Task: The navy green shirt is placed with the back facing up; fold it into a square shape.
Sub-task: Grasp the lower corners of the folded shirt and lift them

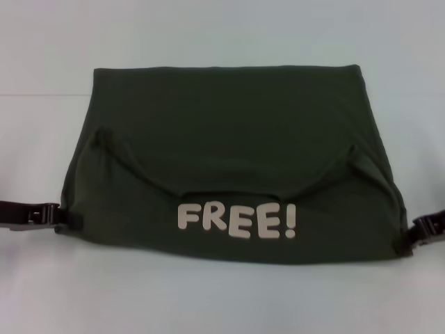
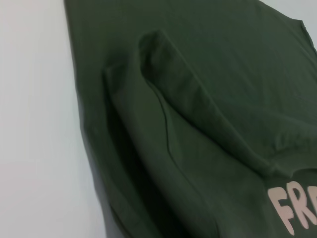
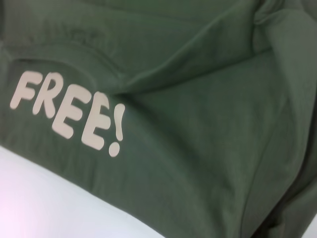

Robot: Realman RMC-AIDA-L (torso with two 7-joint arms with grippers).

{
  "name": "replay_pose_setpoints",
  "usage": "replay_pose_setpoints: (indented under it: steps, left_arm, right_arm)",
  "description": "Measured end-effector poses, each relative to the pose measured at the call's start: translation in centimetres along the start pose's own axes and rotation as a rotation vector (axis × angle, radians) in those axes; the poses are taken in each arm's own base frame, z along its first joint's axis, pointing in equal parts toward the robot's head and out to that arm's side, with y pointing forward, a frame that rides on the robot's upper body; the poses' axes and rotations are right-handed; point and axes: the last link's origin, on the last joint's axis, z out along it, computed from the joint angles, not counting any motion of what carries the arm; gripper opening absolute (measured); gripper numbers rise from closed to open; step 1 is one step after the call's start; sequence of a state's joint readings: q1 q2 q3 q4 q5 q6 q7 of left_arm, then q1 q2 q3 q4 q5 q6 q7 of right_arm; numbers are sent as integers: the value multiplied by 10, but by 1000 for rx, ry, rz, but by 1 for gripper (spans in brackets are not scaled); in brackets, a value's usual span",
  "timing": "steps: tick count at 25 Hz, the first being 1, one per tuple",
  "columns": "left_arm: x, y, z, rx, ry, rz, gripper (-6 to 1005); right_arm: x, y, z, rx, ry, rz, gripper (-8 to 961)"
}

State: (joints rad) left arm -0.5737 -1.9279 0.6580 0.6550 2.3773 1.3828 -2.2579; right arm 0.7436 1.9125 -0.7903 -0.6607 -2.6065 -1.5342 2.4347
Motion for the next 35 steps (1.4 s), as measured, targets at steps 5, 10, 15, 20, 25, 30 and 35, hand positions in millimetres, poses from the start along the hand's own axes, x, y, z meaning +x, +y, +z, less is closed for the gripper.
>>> replay_pose_setpoints:
  steps: [5, 10, 15, 20, 25, 30, 35]
  left_arm:
    - [-12, 7, -12, -80, -90, -11, 28]
    - [-31, 19, -21, -199, -196, -13, 27]
    - [-51, 27, -27, -287, -267, -23, 27]
    - [-69, 29, -31, -320, -345, -47, 27]
    - [-89, 29, -35, -343, -415, -71, 27]
    - [-99, 30, -40, -377, -438, -76, 27]
    - [-91, 32, -46, -421, -373, -78, 28]
  right_arm:
    - [20, 0, -6, -61, 86, -63, 26]
    - [41, 2, -7, -129, 151, -103, 26]
    - [62, 4, -8, -201, 211, -144, 26]
    - [77, 3, -8, -238, 240, -163, 27]
    - [91, 6, -3, -284, 285, -223, 27]
    - [99, 7, 4, -288, 322, -240, 27]
    - [96, 7, 1, -302, 283, -229, 27]
